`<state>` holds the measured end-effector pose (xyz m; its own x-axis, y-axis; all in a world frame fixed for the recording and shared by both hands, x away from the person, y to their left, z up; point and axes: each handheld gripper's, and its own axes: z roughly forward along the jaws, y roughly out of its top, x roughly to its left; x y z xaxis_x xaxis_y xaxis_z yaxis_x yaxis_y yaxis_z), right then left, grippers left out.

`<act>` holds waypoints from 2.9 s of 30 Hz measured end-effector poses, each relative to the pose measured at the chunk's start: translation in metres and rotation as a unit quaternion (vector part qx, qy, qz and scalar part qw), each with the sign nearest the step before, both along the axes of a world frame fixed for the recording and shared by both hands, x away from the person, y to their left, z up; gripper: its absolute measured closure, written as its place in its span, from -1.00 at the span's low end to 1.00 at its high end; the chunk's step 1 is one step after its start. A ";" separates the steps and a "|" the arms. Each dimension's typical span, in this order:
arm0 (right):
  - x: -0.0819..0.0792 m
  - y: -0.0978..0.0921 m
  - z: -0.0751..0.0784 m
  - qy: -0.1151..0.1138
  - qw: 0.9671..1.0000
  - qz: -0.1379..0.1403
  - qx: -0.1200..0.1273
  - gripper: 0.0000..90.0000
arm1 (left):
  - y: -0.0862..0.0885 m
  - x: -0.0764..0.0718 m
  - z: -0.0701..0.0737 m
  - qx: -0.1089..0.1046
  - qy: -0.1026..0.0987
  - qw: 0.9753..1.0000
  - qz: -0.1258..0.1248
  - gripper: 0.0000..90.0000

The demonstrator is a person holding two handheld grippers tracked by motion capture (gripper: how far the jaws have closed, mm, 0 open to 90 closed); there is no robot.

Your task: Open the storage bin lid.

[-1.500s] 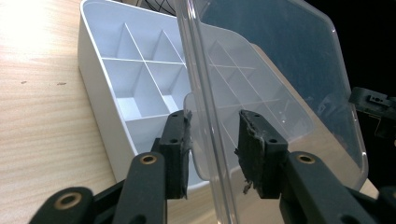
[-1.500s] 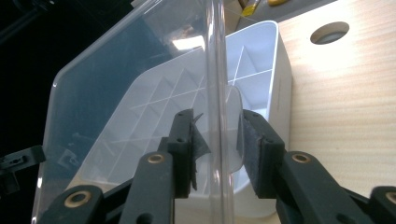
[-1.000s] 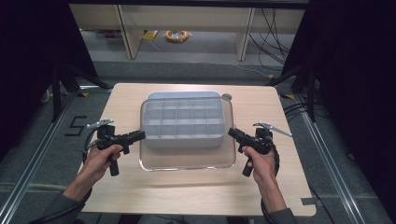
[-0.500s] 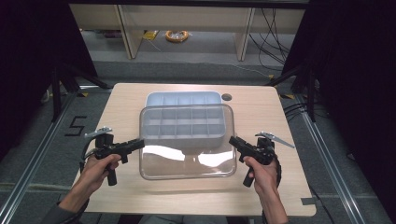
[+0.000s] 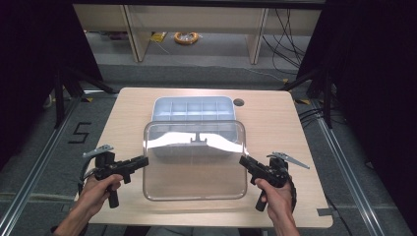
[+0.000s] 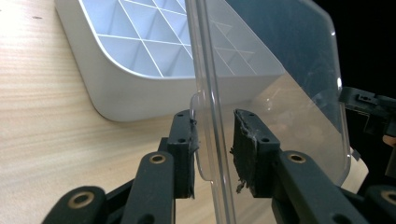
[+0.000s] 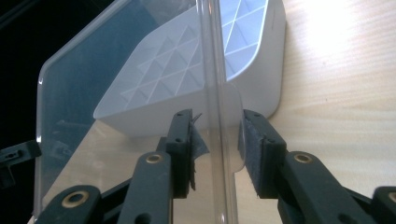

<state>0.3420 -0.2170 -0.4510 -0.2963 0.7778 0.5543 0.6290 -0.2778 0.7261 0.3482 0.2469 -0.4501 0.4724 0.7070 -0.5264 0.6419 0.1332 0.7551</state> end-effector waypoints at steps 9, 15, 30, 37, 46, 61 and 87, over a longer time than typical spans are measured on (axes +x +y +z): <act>-0.017 -0.002 -0.010 0.012 1.000 0.004 0.004 0.47 | 0.000 -0.011 -0.012 0.011 0.010 1.000 -0.009 0.51; -0.021 0.002 -0.019 0.024 1.000 0.009 -0.001 0.47 | 0.002 -0.016 -0.023 0.012 0.020 1.000 -0.008 0.50; -0.021 0.009 -0.038 0.041 0.998 0.023 -0.043 0.45 | 0.005 -0.025 -0.046 0.044 0.047 0.998 -0.018 0.44; -0.021 0.011 -0.045 0.058 0.997 0.024 -0.048 0.43 | 0.005 -0.024 -0.049 0.051 0.051 0.997 -0.020 0.42; -0.021 0.014 -0.048 0.066 0.996 0.022 -0.053 0.41 | 0.006 -0.022 -0.052 0.050 0.061 0.997 -0.025 0.39; -0.028 0.014 -0.052 0.073 0.995 0.024 -0.065 0.36 | 0.004 -0.026 -0.055 0.060 0.069 0.995 -0.042 0.36; -0.023 0.019 -0.060 0.118 0.991 0.021 -0.059 0.27 | 0.000 -0.023 -0.061 0.082 0.094 0.991 -0.052 0.26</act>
